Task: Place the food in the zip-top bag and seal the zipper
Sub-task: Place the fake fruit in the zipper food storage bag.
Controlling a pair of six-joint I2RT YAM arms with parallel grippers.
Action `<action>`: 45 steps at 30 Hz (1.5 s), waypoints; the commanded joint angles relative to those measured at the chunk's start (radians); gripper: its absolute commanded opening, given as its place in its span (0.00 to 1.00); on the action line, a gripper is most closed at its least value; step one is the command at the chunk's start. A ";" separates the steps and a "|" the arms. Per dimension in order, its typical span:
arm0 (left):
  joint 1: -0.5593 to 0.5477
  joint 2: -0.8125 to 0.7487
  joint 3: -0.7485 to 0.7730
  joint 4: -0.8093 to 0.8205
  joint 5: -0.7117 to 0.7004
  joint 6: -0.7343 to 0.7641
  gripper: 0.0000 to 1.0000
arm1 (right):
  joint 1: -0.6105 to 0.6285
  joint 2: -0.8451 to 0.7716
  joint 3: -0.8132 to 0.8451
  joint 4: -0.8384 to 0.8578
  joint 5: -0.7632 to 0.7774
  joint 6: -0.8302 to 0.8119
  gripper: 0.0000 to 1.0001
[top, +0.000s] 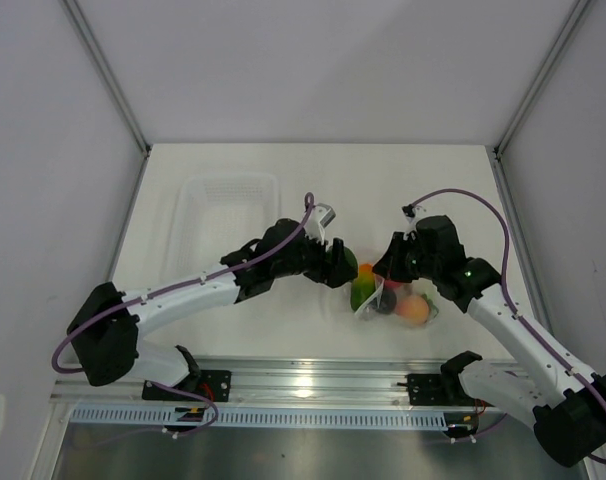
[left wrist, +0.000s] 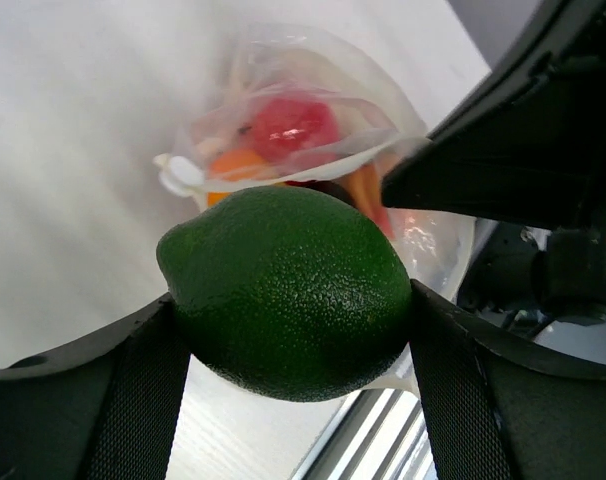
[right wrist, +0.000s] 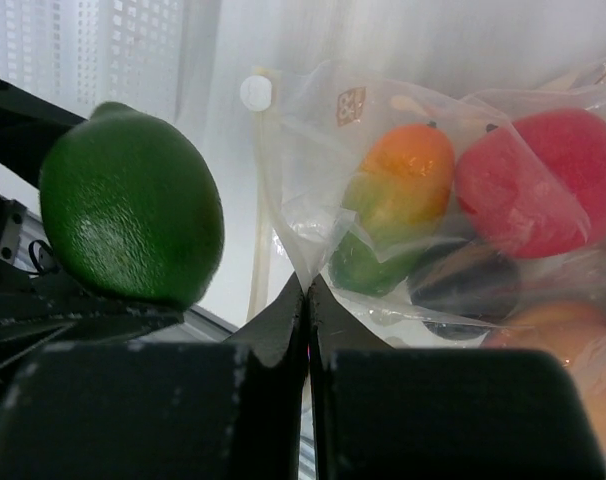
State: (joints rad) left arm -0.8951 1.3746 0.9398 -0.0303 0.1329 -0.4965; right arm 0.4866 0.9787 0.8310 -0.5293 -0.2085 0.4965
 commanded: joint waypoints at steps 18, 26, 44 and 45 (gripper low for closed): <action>-0.087 0.158 -0.009 0.320 0.280 0.006 0.01 | 0.001 -0.038 0.062 0.006 -0.029 0.013 0.00; -0.087 0.233 0.037 0.280 0.238 -0.007 0.22 | 0.000 -0.038 0.071 0.005 -0.028 0.011 0.00; -0.087 0.231 0.005 0.262 0.148 0.003 0.93 | 0.000 -0.063 0.085 -0.014 -0.017 0.016 0.00; -0.087 0.231 0.004 0.270 0.146 0.003 0.93 | 0.000 -0.064 0.088 -0.018 -0.014 0.013 0.00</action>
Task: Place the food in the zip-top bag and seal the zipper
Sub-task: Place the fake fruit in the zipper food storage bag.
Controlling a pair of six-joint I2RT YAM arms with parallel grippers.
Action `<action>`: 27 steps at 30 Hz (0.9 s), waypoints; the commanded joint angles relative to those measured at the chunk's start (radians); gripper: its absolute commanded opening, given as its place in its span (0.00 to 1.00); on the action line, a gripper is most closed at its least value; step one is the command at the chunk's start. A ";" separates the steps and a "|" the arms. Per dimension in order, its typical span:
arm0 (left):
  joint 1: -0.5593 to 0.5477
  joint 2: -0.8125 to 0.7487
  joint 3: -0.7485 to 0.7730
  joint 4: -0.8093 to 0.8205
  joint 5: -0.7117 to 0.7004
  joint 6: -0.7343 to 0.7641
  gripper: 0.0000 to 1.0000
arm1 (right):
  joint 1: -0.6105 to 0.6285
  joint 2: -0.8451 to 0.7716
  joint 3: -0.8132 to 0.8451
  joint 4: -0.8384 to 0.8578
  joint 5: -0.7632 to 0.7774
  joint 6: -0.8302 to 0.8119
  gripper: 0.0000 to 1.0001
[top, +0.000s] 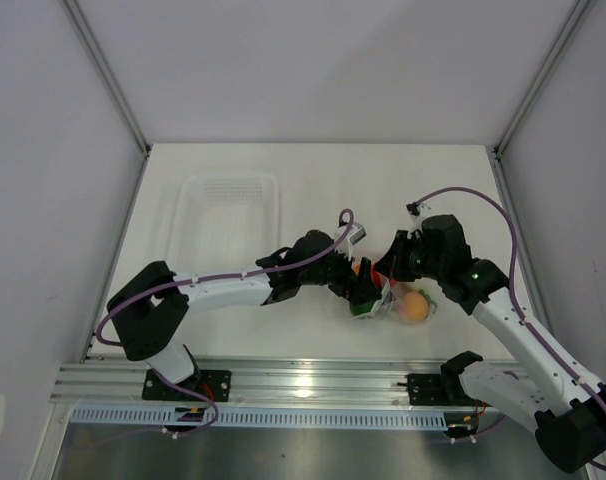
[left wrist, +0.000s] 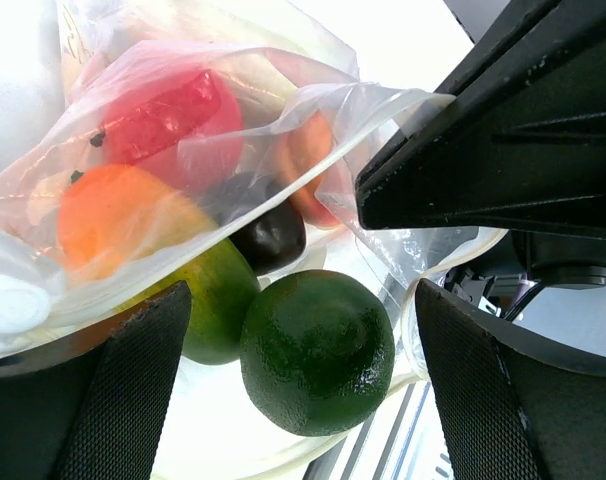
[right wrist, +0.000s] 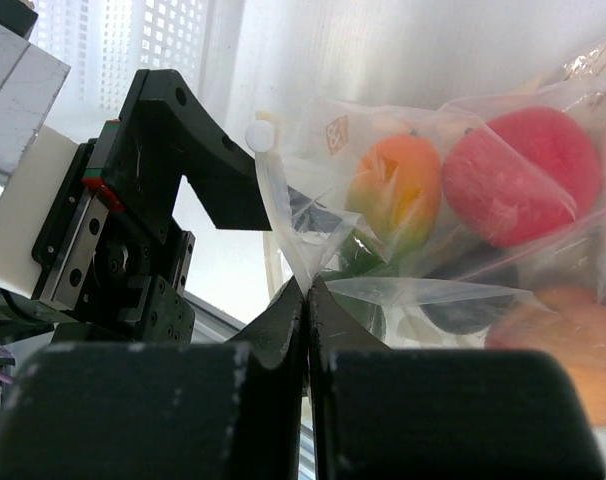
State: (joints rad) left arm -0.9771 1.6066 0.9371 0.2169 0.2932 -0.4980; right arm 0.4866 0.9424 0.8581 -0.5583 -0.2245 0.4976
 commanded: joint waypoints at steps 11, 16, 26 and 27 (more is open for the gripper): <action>-0.005 -0.154 -0.096 0.019 -0.172 0.027 0.94 | -0.002 -0.036 0.065 -0.003 0.011 0.012 0.00; -0.005 -0.243 -0.139 -0.004 -0.287 0.039 0.94 | -0.002 -0.036 0.065 -0.002 0.007 0.013 0.00; -0.005 -0.317 -0.195 -0.115 -0.465 -0.008 0.92 | -0.005 -0.044 0.067 -0.006 0.008 0.012 0.00; -0.005 -0.313 -0.205 -0.123 -0.465 -0.008 0.91 | -0.005 -0.042 0.065 -0.006 0.008 0.012 0.00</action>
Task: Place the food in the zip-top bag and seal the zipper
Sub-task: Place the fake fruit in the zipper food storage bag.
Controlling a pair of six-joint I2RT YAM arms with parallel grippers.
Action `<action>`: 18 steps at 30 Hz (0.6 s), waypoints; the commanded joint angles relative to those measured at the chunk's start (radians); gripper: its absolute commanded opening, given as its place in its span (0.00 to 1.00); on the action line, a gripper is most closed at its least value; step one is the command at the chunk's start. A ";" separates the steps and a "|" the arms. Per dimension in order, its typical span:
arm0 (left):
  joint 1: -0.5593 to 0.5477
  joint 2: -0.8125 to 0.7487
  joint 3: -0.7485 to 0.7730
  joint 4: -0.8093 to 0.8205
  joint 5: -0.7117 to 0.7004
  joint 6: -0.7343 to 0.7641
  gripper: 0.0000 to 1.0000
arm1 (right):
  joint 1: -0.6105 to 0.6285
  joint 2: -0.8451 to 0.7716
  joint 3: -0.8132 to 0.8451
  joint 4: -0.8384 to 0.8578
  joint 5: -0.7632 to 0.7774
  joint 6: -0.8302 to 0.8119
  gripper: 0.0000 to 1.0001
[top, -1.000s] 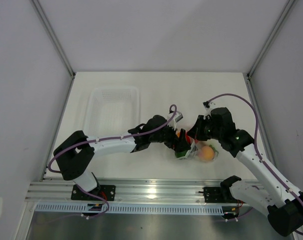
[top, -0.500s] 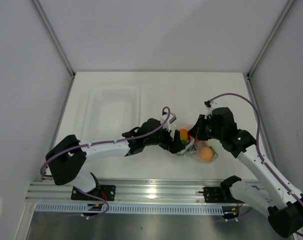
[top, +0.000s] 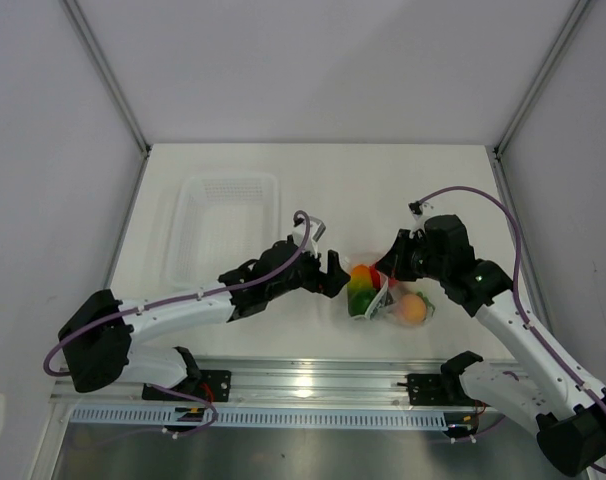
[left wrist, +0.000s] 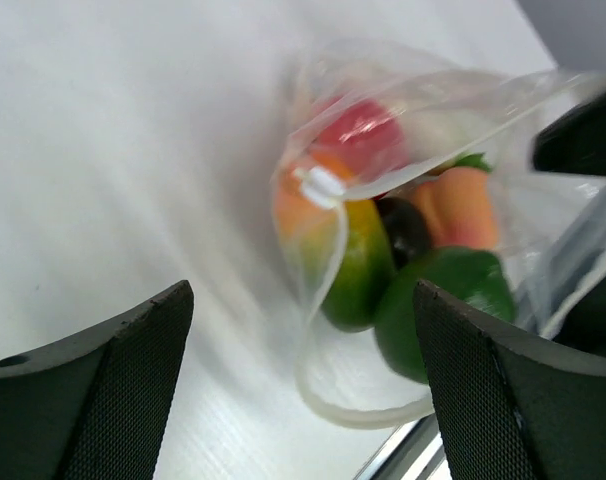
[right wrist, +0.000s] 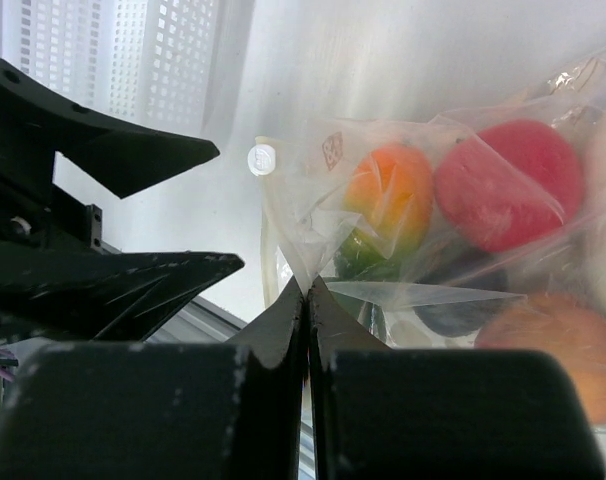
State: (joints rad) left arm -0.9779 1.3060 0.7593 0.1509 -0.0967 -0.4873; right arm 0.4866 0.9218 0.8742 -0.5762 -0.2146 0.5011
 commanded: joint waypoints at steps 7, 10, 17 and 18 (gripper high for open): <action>-0.004 0.025 -0.074 -0.036 -0.040 -0.062 0.85 | -0.003 -0.020 0.040 0.019 -0.009 0.017 0.00; -0.004 0.085 -0.052 -0.042 -0.009 -0.076 0.81 | -0.003 -0.023 0.042 0.016 -0.006 0.017 0.00; -0.004 0.200 -0.043 0.039 0.124 -0.128 0.58 | -0.005 -0.029 0.039 0.010 0.004 0.017 0.00; -0.004 0.214 -0.040 0.045 0.135 -0.131 0.52 | -0.003 -0.028 0.039 0.009 0.004 0.016 0.00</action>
State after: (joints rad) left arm -0.9775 1.4883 0.6937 0.1310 -0.0391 -0.5858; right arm 0.4866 0.9142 0.8742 -0.5777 -0.2146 0.5045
